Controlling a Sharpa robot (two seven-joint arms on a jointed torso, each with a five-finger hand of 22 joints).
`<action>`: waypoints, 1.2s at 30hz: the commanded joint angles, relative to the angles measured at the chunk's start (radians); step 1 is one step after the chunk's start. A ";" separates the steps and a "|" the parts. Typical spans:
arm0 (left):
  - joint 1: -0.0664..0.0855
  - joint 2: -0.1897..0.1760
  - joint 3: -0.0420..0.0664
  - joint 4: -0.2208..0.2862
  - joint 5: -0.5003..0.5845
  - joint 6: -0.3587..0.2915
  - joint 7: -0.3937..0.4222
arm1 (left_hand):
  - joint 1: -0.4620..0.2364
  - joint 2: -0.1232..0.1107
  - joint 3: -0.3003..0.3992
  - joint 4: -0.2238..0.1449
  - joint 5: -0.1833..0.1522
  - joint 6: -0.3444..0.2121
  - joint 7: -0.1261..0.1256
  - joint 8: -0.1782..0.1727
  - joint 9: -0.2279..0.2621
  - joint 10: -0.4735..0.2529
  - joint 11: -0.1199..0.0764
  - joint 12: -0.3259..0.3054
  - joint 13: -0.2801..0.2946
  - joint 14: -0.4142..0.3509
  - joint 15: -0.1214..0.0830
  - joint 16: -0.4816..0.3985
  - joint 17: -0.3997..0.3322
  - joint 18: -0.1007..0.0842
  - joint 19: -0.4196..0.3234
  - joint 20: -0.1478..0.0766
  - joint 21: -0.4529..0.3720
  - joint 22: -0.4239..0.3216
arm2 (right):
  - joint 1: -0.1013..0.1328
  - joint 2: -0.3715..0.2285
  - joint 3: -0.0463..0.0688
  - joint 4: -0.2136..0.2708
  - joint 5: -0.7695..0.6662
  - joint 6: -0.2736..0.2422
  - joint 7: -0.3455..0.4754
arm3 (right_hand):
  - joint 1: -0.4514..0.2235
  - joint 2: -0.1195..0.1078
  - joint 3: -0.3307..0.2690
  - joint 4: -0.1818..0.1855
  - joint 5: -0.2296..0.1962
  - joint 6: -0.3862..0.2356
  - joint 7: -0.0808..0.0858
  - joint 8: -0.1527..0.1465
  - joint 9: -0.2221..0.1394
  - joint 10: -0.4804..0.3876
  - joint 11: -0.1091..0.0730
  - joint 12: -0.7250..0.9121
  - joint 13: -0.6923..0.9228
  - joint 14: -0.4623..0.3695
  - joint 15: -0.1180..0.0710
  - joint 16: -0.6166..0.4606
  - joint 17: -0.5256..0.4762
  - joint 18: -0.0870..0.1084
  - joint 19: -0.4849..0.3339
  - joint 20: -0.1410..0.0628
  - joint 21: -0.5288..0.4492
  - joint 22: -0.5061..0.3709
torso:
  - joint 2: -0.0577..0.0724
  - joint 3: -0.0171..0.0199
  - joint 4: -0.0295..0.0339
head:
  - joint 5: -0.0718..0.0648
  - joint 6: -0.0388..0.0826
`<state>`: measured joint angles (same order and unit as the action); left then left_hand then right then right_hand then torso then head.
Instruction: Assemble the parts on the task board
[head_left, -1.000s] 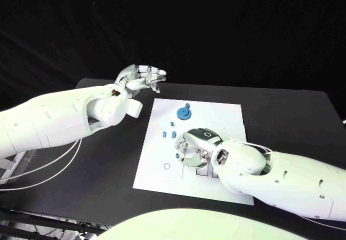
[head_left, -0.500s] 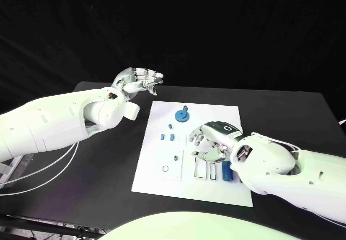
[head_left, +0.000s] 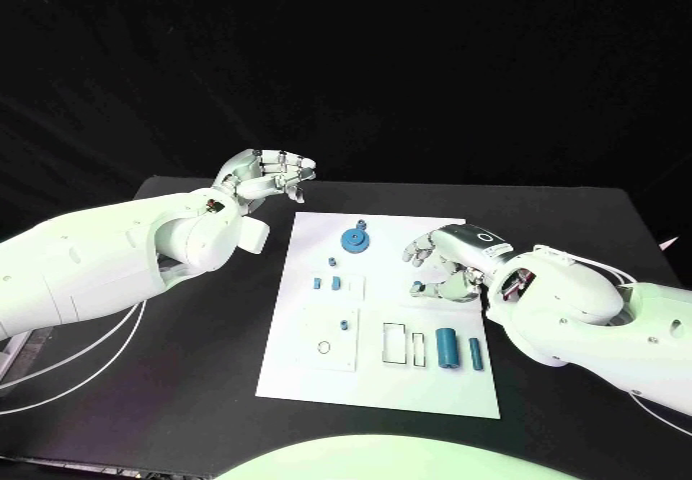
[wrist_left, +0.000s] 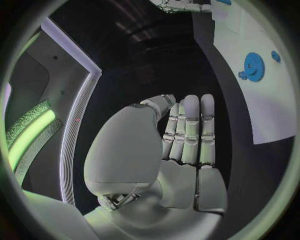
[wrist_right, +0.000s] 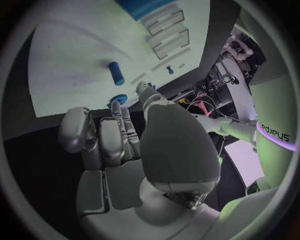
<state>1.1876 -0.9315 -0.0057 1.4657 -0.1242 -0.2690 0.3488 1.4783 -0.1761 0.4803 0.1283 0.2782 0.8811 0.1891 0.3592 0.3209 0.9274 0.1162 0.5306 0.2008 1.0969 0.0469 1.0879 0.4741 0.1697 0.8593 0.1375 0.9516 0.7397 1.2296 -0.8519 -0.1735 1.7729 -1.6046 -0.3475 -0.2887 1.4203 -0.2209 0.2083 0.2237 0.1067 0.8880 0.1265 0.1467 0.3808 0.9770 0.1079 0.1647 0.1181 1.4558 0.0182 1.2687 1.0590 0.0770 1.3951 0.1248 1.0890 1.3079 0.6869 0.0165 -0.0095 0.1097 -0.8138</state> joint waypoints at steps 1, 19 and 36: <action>0.000 0.002 0.000 0.000 -0.005 0.021 0.010 | -0.010 -0.001 0.000 -0.006 -0.001 -0.006 -0.003 0.003 0.002 -0.008 0.003 0.004 -0.001 -0.005 -0.002 -0.002 0.000 0.013 -0.004 0.006 -0.005 -0.002 | 0.002 0.002 0.000 -0.013 -0.003 0.049 0.032 | 0.021 0.001 -0.017 0.023 0.003 -0.009 0.000 -0.006 -0.001 -0.014 0.002 0.013 -0.002 0.001 0.006 -0.002 -0.003 0.012 -0.009 0.000 -0.008 0.112 | 0.002 0.0007 0.0007 | -0.004 0.002; 0.000 0.005 -0.001 -0.001 -0.009 0.023 0.012 | -0.011 -0.001 0.001 -0.008 -0.001 -0.007 -0.002 0.005 0.002 -0.010 0.003 0.004 -0.002 -0.008 -0.002 -0.001 0.000 0.013 -0.005 0.007 -0.005 -0.002 | -0.001 0.029 0.000 -0.048 -0.016 0.153 0.002 | 0.075 0.030 0.029 0.060 0.004 0.032 0.004 0.008 0.005 0.035 -0.021 0.099 0.001 0.016 -0.013 0.025 0.018 0.001 0.026 -0.014 0.057 0.138 | 0.002 -0.0006 0.0014 | -0.007 0.001; 0.001 0.002 0.000 -0.001 -0.009 0.022 0.011 | -0.011 -0.001 0.001 -0.008 -0.001 -0.008 -0.002 0.005 0.002 -0.010 0.004 0.004 -0.002 -0.008 -0.001 -0.001 0.000 0.013 -0.005 0.007 -0.005 -0.002 | -0.004 0.045 -0.002 -0.066 -0.011 0.161 -0.003 | 0.070 0.032 0.131 0.057 0.004 0.092 0.002 0.024 0.005 0.101 -0.038 0.105 -0.016 0.026 -0.044 0.042 0.038 -0.008 0.049 -0.043 0.107 0.160 | 0.001 -0.0008 0.0009 | -0.006 -0.004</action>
<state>1.1876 -0.9306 -0.0068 1.4627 -0.1302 -0.2618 0.3496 1.4783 -0.1761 0.4803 0.1283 0.2782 0.8812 0.1891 0.3592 0.3217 0.9238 0.1199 0.5306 0.2000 1.0970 0.0469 1.0879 0.4741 0.1697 0.8556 0.1412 0.9516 0.7391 1.2265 -0.8082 -0.1754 1.7073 -1.6077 -0.2069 -0.2899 1.4926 -0.1949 0.3319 0.2802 0.1067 0.9738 0.1272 0.1664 0.3846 1.0687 0.0698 0.2724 0.1038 1.4665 -0.0184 1.3056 1.0957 0.0770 1.4415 0.0861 1.1906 1.3074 0.6878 0.0155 -0.0081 0.1032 -0.8173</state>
